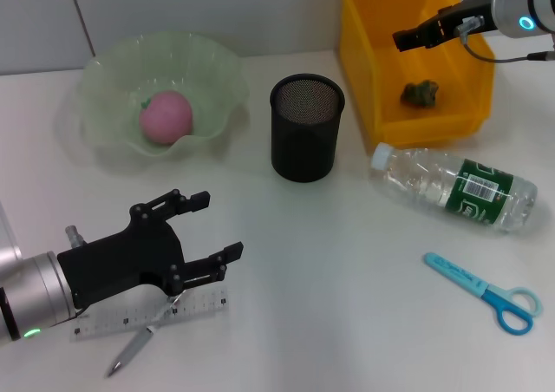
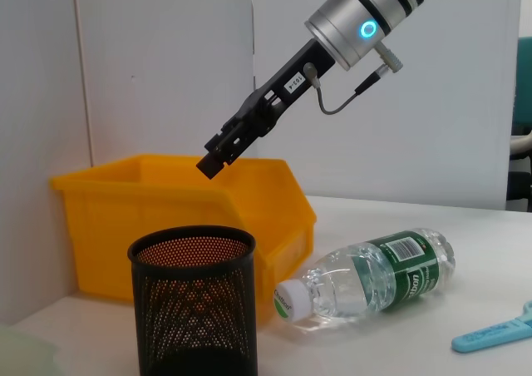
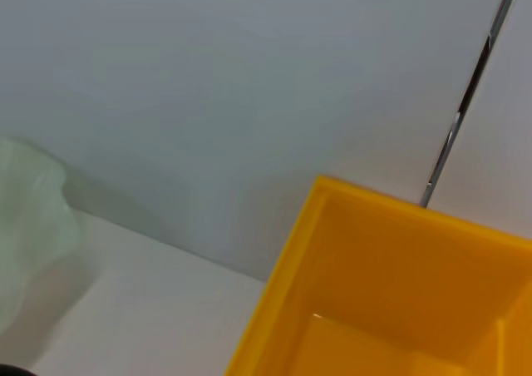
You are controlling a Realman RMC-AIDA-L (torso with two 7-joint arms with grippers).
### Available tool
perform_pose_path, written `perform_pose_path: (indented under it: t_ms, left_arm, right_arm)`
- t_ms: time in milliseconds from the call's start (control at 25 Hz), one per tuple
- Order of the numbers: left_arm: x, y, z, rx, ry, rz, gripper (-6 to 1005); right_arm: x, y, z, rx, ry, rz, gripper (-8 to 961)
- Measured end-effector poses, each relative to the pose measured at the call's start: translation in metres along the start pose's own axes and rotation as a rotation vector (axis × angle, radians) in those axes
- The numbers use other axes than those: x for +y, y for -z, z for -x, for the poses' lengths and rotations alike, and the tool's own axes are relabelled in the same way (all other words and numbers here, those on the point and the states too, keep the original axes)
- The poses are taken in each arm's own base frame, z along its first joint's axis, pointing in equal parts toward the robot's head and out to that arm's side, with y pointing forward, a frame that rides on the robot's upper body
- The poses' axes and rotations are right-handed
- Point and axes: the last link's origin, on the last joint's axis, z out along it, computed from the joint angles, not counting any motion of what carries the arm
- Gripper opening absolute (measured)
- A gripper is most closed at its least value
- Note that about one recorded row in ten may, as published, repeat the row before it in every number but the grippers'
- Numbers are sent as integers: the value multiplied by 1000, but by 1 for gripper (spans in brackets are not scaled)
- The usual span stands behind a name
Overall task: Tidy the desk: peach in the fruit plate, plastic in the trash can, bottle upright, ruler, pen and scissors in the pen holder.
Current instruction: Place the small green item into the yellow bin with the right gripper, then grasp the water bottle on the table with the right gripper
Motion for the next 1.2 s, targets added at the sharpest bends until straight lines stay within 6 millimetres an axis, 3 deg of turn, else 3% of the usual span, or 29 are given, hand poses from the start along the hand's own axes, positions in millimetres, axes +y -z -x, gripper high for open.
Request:
perform_pose_path:
  t_ms: [160, 240, 480, 560, 680, 880, 1200]
  left_arm:
    - [0, 0, 0, 0, 1, 0, 831]
    - [0, 0, 0, 0, 2, 0, 831]
    - [0, 1, 0, 1, 7, -2, 832]
    - [0, 0, -1, 3, 6, -2, 832]
    - [-1, 0, -1, 4, 5, -5, 832]
    - [-2, 1, -1, 5, 12, -13, 832]
    - [-3, 1, -1, 5, 22, -16, 831]
  right_arm:
    - [0, 13, 4, -4, -4, 13, 837]
    - [0, 18, 5, -5, -6, 22, 837]
    - [11, 65, 0, 67, -24, 120, 835]
    - [20, 91, -11, 152, 10, 175, 835]
    - [27, 104, -24, 247, 58, 235, 834]
    - [30, 102, -46, 409, 181, 240, 833]
    - [32, 95, -52, 496, 324, 199, 832]
